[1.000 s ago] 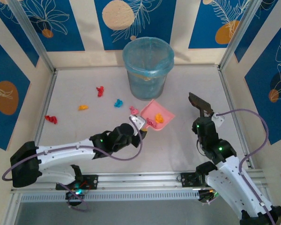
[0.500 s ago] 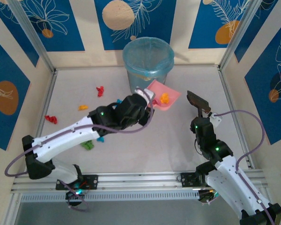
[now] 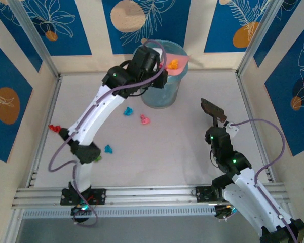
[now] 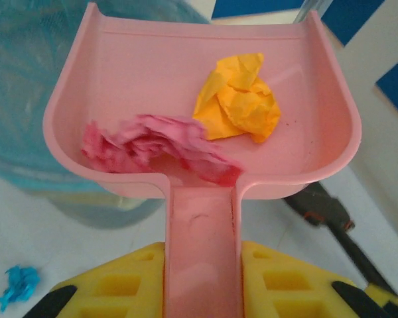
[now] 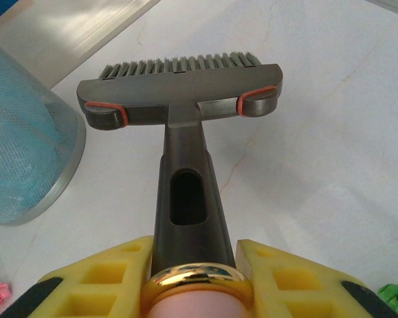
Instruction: Sweep away the paper scraps from the table
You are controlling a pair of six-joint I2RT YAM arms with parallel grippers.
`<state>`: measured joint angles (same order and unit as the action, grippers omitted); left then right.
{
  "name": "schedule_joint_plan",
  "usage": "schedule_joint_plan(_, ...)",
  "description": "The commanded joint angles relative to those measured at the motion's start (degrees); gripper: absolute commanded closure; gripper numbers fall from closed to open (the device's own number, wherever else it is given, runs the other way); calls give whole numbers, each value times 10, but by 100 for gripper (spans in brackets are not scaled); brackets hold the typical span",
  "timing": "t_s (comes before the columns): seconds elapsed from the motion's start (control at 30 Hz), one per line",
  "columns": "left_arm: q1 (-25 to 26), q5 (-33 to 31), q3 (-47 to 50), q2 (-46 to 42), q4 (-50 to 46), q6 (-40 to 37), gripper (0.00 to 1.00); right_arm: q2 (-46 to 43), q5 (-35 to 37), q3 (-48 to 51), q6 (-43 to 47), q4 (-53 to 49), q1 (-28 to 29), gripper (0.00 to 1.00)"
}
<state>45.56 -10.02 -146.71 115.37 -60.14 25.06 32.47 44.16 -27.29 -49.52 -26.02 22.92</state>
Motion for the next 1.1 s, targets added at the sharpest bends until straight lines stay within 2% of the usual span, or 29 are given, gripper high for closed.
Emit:
schedule_joint_plan(0.0,-41,105,-65,39,-46,35,100,-2,15,1,7,37,3,100)
schedule_joint_plan(0.27,-128,280,-48,48,63,154,100,-3,13,2,16,42,3,100)
schedule_joint_plan(0.4,-163,393,54,26,217,286,100,-5,10,4,24,48,4,100)
schedule_joint_plan(0.87,-201,428,170,15,426,460,100,-7,22,6,38,55,4,100)
schedule_joint_plan(1.07,-202,438,251,-9,518,512,100,-4,24,6,42,57,4,100)
